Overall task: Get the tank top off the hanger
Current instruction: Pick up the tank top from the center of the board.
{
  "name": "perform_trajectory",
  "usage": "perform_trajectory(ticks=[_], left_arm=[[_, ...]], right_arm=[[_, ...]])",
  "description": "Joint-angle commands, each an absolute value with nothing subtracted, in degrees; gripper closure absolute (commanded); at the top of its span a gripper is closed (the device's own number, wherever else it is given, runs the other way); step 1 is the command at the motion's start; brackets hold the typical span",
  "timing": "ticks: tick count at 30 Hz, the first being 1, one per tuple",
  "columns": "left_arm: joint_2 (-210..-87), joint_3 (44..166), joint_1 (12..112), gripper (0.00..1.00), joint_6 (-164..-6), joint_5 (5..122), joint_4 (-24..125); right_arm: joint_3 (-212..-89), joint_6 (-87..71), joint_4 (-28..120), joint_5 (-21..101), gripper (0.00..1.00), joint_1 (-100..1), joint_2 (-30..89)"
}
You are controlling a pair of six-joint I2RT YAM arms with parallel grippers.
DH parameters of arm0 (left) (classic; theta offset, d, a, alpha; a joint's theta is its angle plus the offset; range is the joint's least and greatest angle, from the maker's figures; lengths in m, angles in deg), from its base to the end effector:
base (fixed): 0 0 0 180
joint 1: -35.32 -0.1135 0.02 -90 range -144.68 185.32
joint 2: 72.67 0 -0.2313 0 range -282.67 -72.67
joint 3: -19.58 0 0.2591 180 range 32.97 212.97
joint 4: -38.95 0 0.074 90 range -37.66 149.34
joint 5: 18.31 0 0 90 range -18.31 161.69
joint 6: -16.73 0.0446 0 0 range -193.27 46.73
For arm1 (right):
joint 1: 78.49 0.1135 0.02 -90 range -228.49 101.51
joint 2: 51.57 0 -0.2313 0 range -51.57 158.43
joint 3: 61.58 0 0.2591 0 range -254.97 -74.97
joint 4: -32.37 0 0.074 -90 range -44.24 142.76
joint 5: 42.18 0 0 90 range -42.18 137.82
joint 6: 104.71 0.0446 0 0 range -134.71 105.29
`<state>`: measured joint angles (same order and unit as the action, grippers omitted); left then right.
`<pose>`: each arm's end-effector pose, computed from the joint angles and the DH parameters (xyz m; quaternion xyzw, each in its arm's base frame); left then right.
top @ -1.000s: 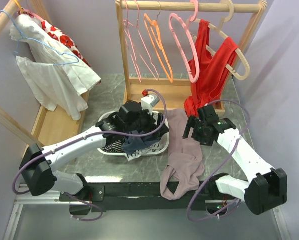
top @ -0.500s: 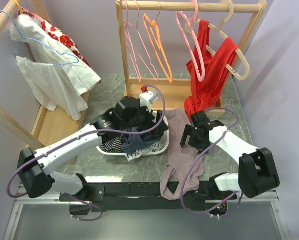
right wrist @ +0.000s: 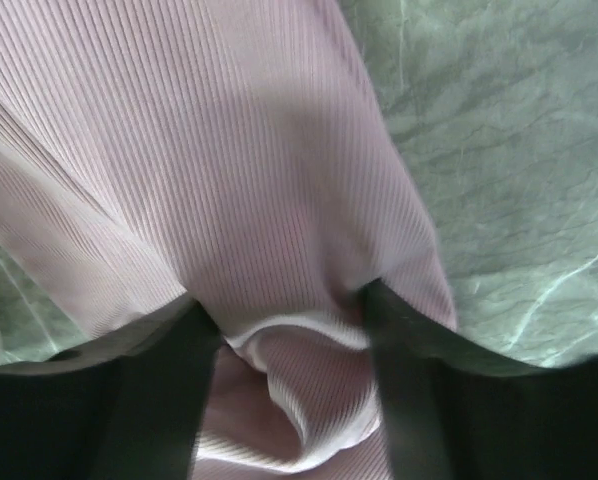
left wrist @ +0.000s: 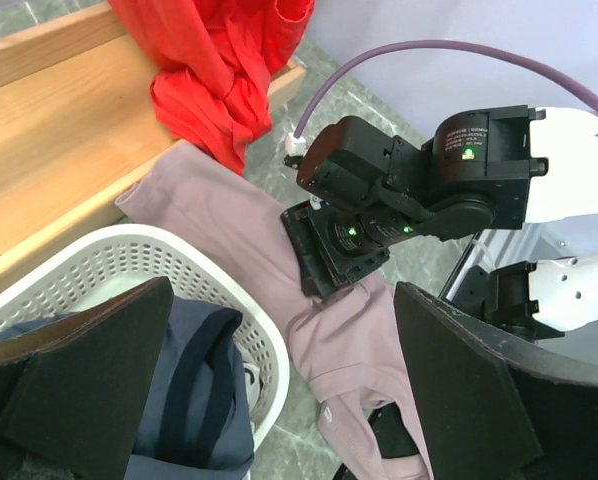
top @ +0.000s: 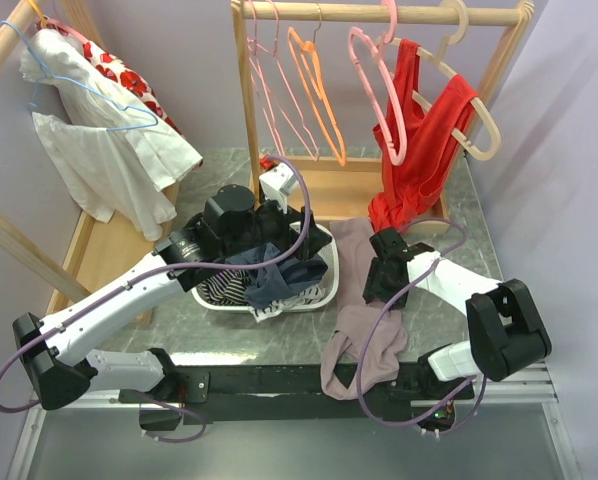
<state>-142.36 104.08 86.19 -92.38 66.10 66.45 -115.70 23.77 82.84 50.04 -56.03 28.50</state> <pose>0.1896 -0.2399 0.3706 0.2427 0.7419 -0.3890 0.4893 0.2233 0.0904 0.1127 0.1406 0.9828 0.0434 0.1116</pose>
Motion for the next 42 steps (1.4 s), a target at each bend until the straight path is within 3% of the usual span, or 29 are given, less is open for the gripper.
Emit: perform_trajectory(ticks=[1,4,10,16,21,27,38,42], left_arm=[[-141.8,104.4,86.5,0.01,-90.9,67.5,66.0],[-142.1,104.9,86.4,0.01,-90.4,68.2,66.5],[-140.7,103.3,86.5,0.01,-91.5,71.5,65.3],[-138.9,101.4,85.7,0.01,-94.7,80.8,65.4],[-134.1,98.3,85.2,0.01,-98.0,87.5,61.9],[-130.9,96.4,84.9,0.01,-98.4,90.6,61.9],[-130.0,93.9,84.9,0.01,-101.0,90.1,60.5],[-129.1,93.2,84.9,0.01,-101.1,91.5,59.6]], right_arm=[[-112.7,26.8,76.8,47.7,0.62,-54.7,31.3],[-113.1,26.7,77.3,47.7,1.0,-54.7,30.2],[-121.4,25.9,86.2,55.0,1.0,-54.1,15.7],[-138.5,21.1,90.6,50.4,1.0,-54.0,1.5],[-150.2,16.8,94.0,38.9,1.0,-53.9,5.7],[-152.2,18.9,82.3,23.8,1.0,-53.4,8.9],[-174.4,16.1,78.2,21.1,1.0,-48.9,20.1],[-174.9,16.1,76.3,18.2,1.0,-46.5,21.6]])
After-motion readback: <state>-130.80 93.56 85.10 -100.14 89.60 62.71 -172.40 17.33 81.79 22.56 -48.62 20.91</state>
